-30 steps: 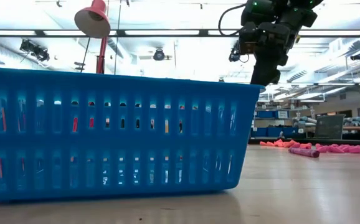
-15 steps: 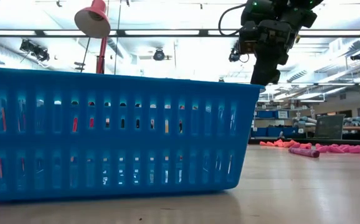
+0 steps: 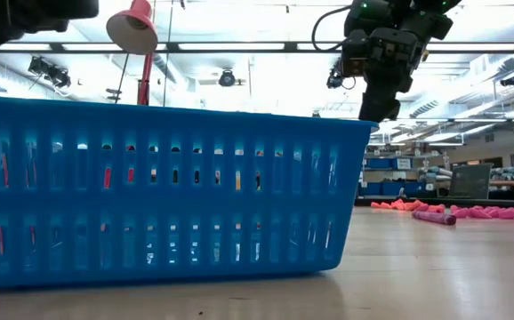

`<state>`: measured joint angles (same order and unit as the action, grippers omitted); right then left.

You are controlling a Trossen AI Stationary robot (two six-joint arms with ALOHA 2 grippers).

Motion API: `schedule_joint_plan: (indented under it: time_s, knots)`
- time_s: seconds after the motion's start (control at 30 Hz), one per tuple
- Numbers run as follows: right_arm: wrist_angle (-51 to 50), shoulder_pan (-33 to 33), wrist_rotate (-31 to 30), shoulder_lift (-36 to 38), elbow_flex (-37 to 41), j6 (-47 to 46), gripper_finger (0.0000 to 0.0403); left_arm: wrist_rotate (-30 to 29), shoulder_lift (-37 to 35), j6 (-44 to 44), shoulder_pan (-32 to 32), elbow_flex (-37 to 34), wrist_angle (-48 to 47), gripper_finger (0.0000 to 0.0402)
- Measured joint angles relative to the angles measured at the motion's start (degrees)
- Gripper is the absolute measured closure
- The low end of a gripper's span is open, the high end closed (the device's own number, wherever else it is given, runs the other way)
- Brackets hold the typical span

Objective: Sort crayons
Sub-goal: Put the red crayon into the orange bin

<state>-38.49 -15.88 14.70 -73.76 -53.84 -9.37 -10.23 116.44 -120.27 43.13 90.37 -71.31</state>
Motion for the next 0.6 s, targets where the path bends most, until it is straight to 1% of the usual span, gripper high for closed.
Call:
schedule_joint_plan:
  time_s: [0.17,0.37,0.47,0.6]
  knots:
    - [-0.15,0.0,0.0,0.0,0.0,0.07,0.0236,-0.03,-0.76,0.11,-0.17,-0.04,1.72,0.0275]
    - [-0.93,-0.04,0.0,0.0,0.0,0.09,0.0236,0.2,-6.86,5.09,-1.88,-0.02,6.56,0.0268]
    - [-2.83,-0.04,0.0,0.0,0.0,0.1,0.0236,0.31,-10.79,10.32,-3.99,0.04,7.2,0.0267]
    - [-5.96,-0.04,-1.18,-0.17,0.0,-0.06,0.0236,0.6,-14.39,19.97,-8.61,0.03,7.97,0.0267]
